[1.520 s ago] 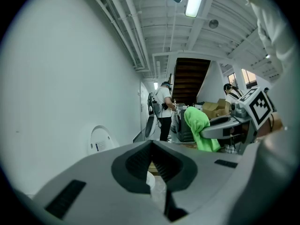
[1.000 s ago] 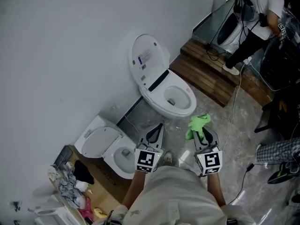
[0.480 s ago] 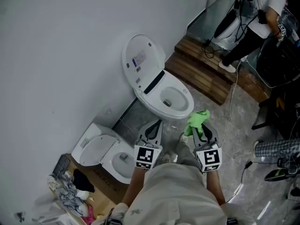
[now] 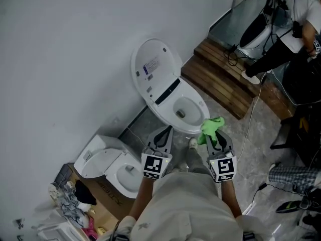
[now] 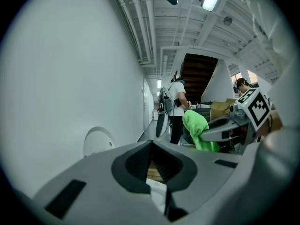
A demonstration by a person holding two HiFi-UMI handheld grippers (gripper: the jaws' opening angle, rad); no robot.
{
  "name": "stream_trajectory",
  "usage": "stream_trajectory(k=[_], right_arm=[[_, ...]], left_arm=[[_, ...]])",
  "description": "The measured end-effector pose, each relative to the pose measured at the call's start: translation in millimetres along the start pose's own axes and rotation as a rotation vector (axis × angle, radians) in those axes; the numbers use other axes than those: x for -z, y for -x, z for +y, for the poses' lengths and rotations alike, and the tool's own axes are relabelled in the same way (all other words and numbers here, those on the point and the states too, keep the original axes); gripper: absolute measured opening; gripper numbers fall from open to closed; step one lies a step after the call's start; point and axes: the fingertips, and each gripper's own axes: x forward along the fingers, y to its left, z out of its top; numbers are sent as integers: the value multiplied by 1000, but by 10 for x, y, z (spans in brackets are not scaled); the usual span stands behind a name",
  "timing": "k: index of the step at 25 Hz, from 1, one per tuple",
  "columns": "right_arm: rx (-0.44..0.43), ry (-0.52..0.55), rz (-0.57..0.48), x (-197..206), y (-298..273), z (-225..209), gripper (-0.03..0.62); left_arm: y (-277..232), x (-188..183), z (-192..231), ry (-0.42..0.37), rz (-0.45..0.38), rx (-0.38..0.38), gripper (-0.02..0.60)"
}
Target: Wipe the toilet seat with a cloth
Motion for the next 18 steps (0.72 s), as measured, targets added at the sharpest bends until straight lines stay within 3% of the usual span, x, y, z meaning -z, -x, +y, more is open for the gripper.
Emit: stream_trajectory(k=[9, 18], right_arm=[[-114, -3, 41, 29, -775, -629, 98], [-256, 3, 79, 233, -1589, -972, 100]], left_arm=[[-847, 41, 248, 55, 30, -99, 12], [-1473, 310, 595, 125, 65, -221, 12]])
